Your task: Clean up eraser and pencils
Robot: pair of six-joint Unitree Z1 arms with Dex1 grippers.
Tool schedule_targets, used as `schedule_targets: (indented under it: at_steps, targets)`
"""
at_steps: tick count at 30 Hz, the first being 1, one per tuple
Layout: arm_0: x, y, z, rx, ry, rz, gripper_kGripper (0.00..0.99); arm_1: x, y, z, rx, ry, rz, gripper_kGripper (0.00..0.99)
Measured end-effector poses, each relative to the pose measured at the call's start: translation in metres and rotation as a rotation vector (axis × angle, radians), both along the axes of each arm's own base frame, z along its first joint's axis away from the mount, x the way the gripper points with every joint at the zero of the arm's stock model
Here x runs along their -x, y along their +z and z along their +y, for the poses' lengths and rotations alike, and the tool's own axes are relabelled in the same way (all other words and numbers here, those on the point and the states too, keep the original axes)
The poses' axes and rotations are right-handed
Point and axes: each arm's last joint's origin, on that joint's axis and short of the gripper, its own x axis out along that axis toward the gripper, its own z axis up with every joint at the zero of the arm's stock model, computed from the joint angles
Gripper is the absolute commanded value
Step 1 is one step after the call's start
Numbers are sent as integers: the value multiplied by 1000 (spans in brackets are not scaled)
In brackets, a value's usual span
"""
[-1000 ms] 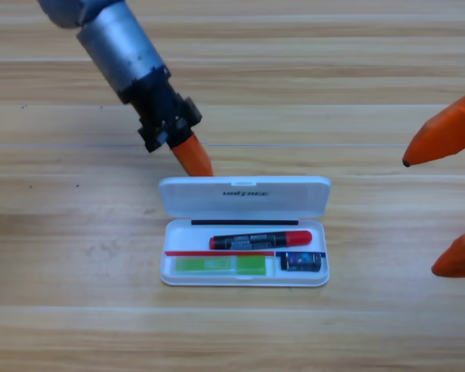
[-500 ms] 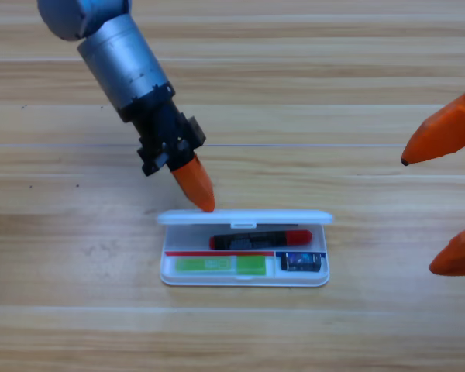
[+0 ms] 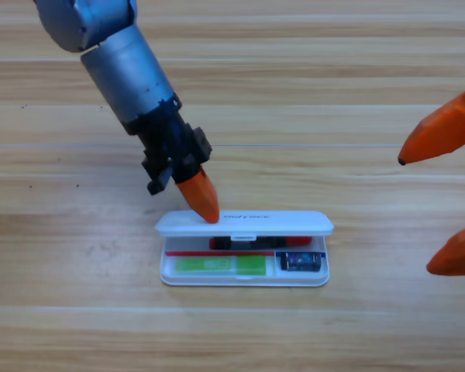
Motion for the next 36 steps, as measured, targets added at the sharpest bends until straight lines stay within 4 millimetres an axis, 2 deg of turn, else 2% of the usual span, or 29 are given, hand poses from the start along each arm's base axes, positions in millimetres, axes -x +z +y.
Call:
schedule_targets:
  at_steps: [14, 21, 28, 36]
  targets:
    - [30, -21, -10, -126, 1, -159, 0, 0, -2, 0, 4, 2, 4, 976]
    - [47, -16, -4, -173, 18, -311, 0, 0, -3, 0, 3, 2, 3, 976]
    - [71, -21, 1, -183, 34, -471, 0, 0, -3, 0, 3, 2, 2, 976]
    - [84, -23, -6, -186, 31, -512, 0, 0, -3, 0, 3, 1, 3, 976]
